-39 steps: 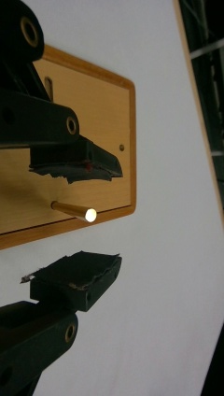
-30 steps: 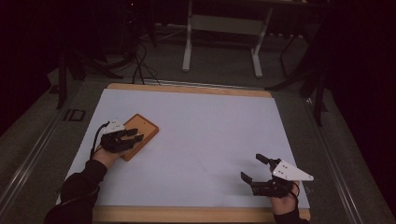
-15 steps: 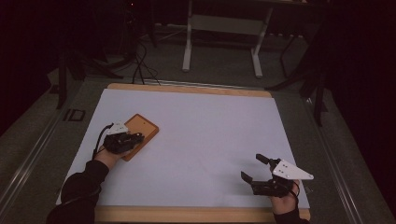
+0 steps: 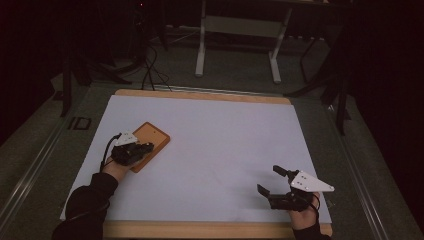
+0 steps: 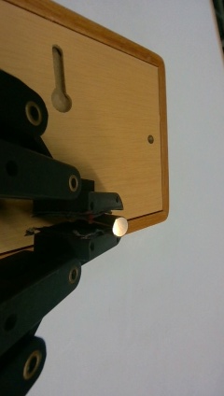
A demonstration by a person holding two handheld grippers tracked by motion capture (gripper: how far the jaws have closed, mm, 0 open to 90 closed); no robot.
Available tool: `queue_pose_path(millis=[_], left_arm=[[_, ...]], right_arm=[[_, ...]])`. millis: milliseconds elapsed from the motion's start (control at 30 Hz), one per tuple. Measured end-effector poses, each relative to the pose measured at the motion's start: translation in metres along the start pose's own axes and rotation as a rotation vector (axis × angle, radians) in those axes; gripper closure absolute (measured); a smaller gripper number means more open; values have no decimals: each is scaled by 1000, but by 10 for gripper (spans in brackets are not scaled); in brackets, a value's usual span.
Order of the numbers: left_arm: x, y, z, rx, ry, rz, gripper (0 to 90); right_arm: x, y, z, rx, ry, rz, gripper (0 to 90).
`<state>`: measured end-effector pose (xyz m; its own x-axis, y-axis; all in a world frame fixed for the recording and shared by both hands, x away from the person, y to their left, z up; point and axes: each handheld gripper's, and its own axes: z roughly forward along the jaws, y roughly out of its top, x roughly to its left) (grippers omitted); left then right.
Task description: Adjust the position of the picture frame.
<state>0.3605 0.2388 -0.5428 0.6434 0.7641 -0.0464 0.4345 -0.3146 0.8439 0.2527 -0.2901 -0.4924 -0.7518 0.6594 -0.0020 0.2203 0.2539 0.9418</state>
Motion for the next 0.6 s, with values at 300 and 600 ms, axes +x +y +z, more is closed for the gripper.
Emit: queue_pose_path(millis=[300, 600], left_arm=[[2, 5, -8, -18, 0, -30, 848], [-1, 9, -12, -9, -16, -29, 848]], right_arm=[[0, 0, 0, 6, 3, 8, 120], [-1, 0, 1, 9, 7, 8, 120]])
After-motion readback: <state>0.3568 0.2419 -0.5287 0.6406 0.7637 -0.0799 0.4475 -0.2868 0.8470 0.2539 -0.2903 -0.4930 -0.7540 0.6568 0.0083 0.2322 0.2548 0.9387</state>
